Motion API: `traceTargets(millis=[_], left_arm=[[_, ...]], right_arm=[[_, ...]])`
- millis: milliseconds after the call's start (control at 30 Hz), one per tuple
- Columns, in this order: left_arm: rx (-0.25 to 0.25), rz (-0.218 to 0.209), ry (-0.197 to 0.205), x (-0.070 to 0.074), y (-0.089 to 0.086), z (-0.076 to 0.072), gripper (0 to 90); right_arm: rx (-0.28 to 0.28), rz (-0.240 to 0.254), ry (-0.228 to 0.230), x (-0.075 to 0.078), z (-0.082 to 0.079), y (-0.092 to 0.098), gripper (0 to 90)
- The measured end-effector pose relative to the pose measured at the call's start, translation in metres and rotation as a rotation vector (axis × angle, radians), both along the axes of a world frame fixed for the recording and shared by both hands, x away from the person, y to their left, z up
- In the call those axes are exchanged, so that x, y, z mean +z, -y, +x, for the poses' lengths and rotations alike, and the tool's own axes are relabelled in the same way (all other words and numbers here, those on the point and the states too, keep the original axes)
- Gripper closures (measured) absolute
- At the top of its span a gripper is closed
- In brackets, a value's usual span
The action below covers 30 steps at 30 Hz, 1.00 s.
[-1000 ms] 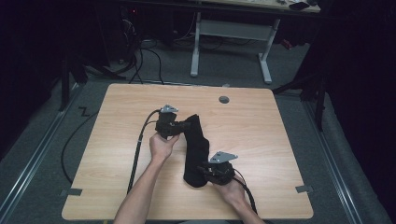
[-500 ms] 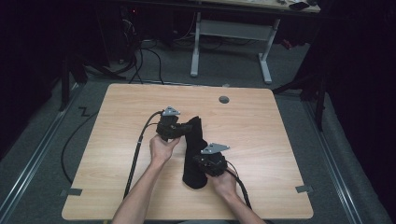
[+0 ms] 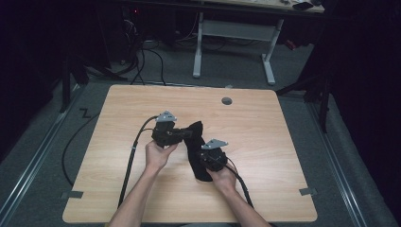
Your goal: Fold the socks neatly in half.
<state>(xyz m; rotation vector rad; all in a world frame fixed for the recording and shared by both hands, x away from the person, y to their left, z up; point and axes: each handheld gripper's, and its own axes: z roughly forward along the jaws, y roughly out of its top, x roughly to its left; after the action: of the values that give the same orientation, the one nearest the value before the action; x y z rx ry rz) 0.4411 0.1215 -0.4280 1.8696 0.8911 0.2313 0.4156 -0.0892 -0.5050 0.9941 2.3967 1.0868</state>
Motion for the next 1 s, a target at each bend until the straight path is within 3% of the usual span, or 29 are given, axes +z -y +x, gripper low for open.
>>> traceTargets(millis=[100,133,167,200,267,300,400,433,533,667,800,900,1000], left_arm=[[0.004,0.001,-0.005,-0.003,0.001,0.002,80.0],[0.010,0.011,-0.013,-0.006,0.000,0.005,80.0],[0.010,0.011,-0.013,-0.006,0.000,0.005,80.0],[0.014,0.009,-0.013,-0.006,-0.002,0.005,80.0],[0.016,0.004,-0.009,-0.006,-0.003,0.005,80.0],[0.016,-0.003,-0.003,-0.006,-0.003,0.005,80.0],[0.020,-0.007,-0.006,-0.006,-0.003,0.007,80.0],[0.024,0.004,-0.002,-0.007,-0.002,0.008,80.0],[0.025,0.004,-0.006,-0.008,-0.003,0.006,80.0],[0.011,0.055,0.028,-0.007,0.001,-0.007,80.0],[-0.001,0.064,0.048,-0.006,0.005,-0.014,79.7],[0.001,0.106,0.038,-0.012,0.009,-0.015,79.3],[-0.002,0.118,0.024,-0.019,0.009,-0.015,79.1]], right_arm=[[0.012,-0.009,-0.001,0.004,-0.003,-0.001,72.5],[0.044,0.027,0.018,0.013,-0.011,0.006,68.9],[0.044,0.027,0.018,0.013,-0.011,0.006,68.9],[0.079,0.062,0.030,0.022,-0.021,0.018,66.5],[0.093,0.082,0.028,0.023,-0.026,0.025,65.9],[0.106,0.072,0.029,0.021,-0.037,0.033,64.6],[0.141,-0.055,0.040,0.011,-0.050,0.029,62.5],[0.150,-0.062,0.031,0.008,-0.053,0.028,62.5],[0.163,-0.086,0.030,0.002,-0.051,0.024,62.5],[0.122,-0.057,0.015,0.001,-0.040,0.012,63.1],[0.113,-0.044,0.010,0.000,-0.032,0.002,63.9],[0.119,-0.050,0.013,0.001,-0.027,-0.009,63.8],[0.138,-0.053,-0.002,0.005,-0.022,-0.015,61.2]])
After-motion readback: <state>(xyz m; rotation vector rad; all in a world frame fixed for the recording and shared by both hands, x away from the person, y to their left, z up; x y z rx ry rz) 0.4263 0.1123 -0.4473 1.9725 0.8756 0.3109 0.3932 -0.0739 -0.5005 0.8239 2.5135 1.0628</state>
